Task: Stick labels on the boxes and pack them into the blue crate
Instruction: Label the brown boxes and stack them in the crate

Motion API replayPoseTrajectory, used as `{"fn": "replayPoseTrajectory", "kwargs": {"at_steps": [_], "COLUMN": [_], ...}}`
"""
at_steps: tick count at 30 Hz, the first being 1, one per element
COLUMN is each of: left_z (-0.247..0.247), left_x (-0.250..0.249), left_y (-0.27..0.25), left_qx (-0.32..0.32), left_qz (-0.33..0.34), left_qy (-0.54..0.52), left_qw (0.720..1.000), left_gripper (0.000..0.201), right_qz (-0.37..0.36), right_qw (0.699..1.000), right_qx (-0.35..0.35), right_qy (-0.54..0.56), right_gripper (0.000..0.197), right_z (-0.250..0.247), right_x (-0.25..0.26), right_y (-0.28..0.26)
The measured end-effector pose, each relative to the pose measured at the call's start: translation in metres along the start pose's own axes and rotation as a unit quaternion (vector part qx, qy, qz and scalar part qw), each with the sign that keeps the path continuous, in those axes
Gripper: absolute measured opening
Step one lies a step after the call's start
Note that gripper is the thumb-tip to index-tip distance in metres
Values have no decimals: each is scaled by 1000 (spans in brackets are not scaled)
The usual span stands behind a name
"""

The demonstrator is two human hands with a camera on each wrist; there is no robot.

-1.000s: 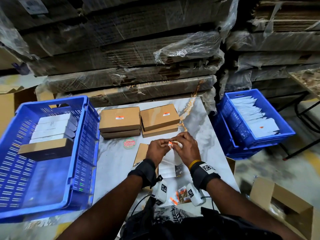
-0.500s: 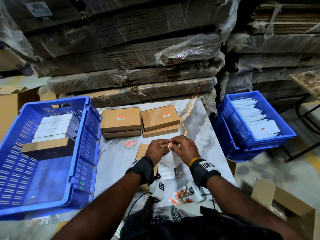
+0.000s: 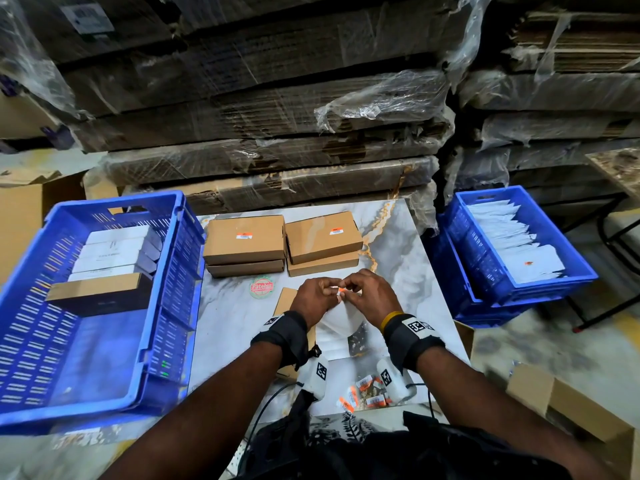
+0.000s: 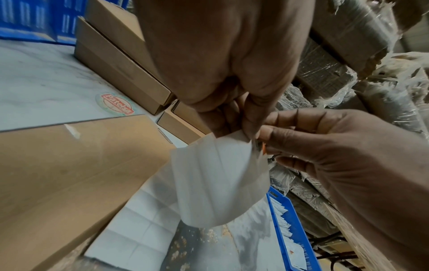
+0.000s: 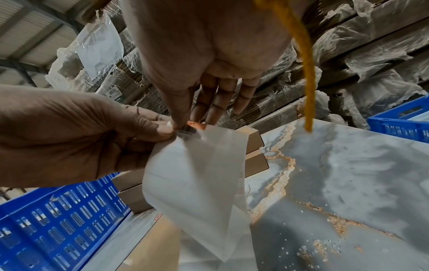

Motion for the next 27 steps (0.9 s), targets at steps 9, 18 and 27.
{"fn": "replayPoseTrajectory", "kwargs": {"at_steps": [9, 18, 27], "left_z": [-2, -1, 0], "left_x": [-3, -13, -6], "left_y": [0, -5, -4], "left_qx": [20, 43, 13], "left_qz": [-10, -26, -80], "left_qy": [26, -54, -87], "left_qw": [999, 997, 993], "left_gripper": [26, 23, 23], "right_qz": [5, -11, -17], "right_qw": [1000, 1000, 998], "right_qx": [21, -25, -52], "right_qy": [5, -12, -29], "right_gripper": [12, 12, 8], "right_z": [2, 2, 1], "right_x": [0, 1, -2], "right_y": [2, -2, -3]}}
Point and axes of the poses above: each hand's wrist, its own y-axis towards the middle knuckle, its own z-axis out of the palm, x = y × z, the point moved 5 cm from there along y, towards the middle knuckle, and after that the axes turned 2 degrees about z, right-handed, at the moved point
